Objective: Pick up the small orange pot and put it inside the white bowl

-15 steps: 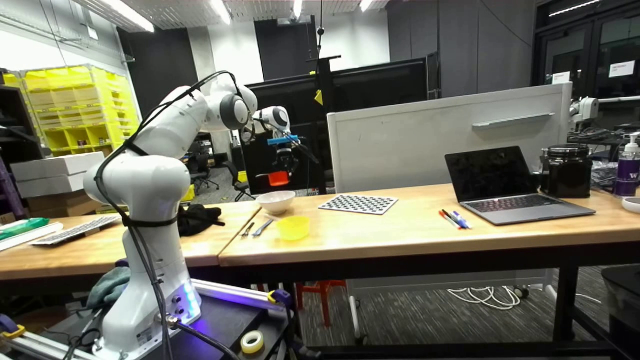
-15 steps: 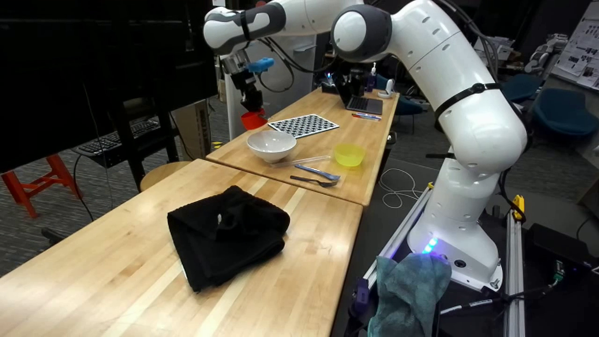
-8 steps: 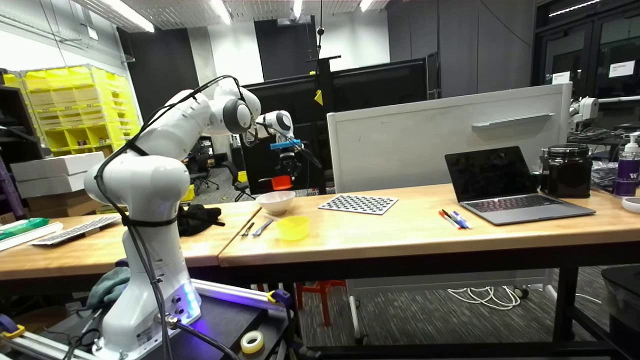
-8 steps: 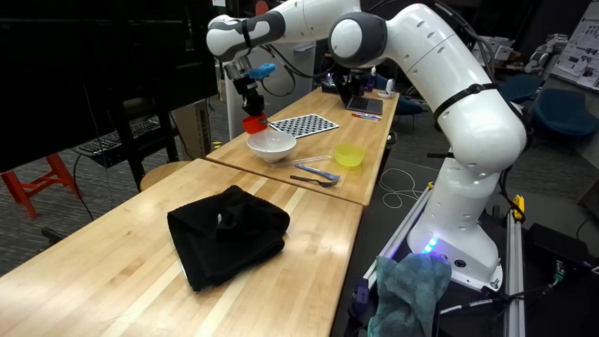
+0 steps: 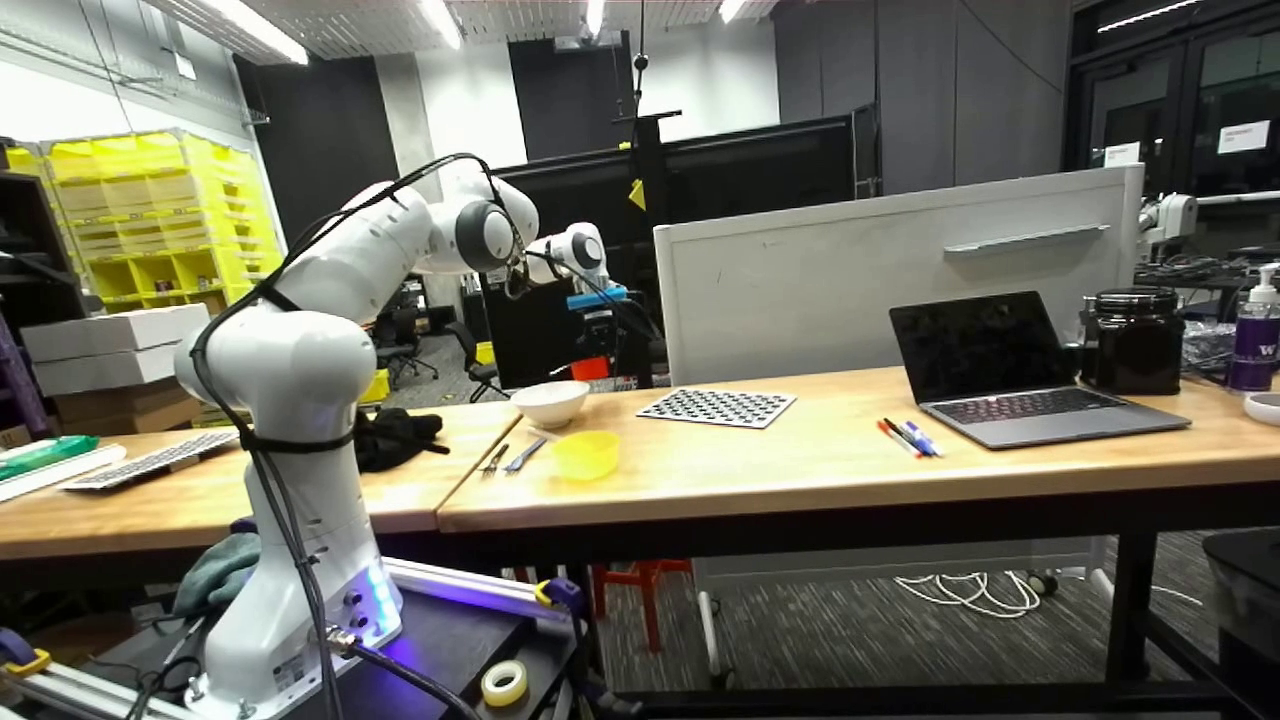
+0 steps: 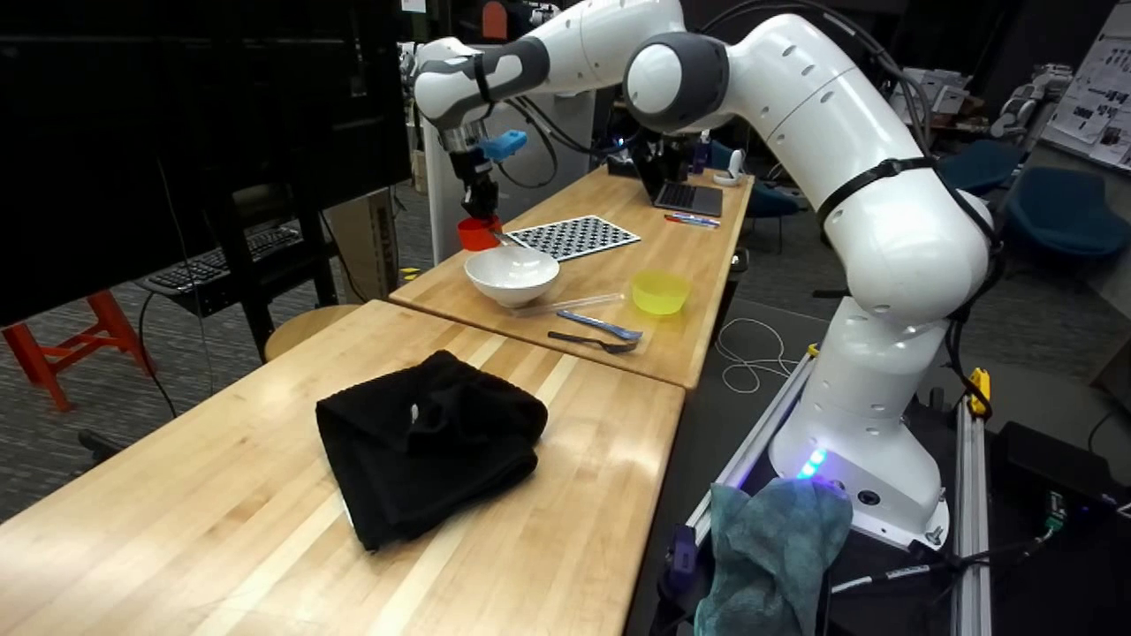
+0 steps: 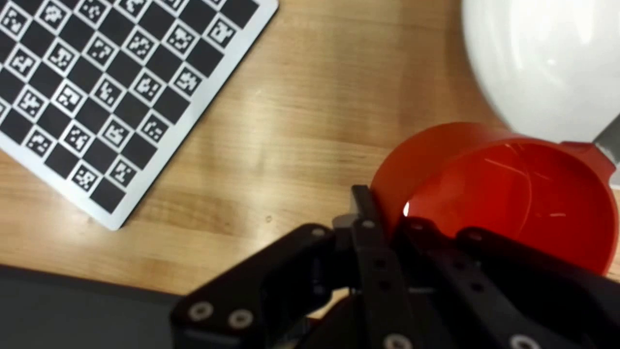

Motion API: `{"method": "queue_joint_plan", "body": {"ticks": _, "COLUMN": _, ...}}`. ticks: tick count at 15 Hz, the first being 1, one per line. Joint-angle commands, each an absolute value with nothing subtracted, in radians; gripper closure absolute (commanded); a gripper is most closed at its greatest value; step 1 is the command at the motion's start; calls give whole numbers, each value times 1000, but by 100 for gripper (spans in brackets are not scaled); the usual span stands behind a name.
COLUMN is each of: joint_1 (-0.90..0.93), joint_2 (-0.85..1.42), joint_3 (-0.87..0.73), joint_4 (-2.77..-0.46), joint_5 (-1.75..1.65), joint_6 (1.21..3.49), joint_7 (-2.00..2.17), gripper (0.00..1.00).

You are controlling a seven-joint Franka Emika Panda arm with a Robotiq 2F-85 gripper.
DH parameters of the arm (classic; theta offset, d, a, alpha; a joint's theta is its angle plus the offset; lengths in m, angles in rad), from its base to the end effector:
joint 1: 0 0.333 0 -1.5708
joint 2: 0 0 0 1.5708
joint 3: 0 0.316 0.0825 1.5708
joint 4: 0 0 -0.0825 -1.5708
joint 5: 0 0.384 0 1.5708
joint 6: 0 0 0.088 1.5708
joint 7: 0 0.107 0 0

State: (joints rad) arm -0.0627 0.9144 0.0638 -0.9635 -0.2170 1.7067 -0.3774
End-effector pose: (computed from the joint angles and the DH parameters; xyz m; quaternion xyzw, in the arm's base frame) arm 0.7602 -0.0369 0.3045 0.9728 0.2001 -0.0983 0.0623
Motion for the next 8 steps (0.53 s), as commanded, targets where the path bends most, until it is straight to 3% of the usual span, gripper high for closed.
{"method": "queue_joint_plan", "body": {"ticks": 1, "joint_1": -126, "joint_2": 861, "joint_3": 85, "joint_4": -1072, "joint_5": -203, "joint_6": 1830, "joint_7": -481, "gripper": 99}}
{"method": "queue_joint_plan", "body": {"ticks": 8, "joint_1": -220, "joint_2": 753, "joint_3": 61, "joint_4": -1331, "joint_5": -173, "joint_6": 2105, "joint_7": -668, "gripper": 99}}
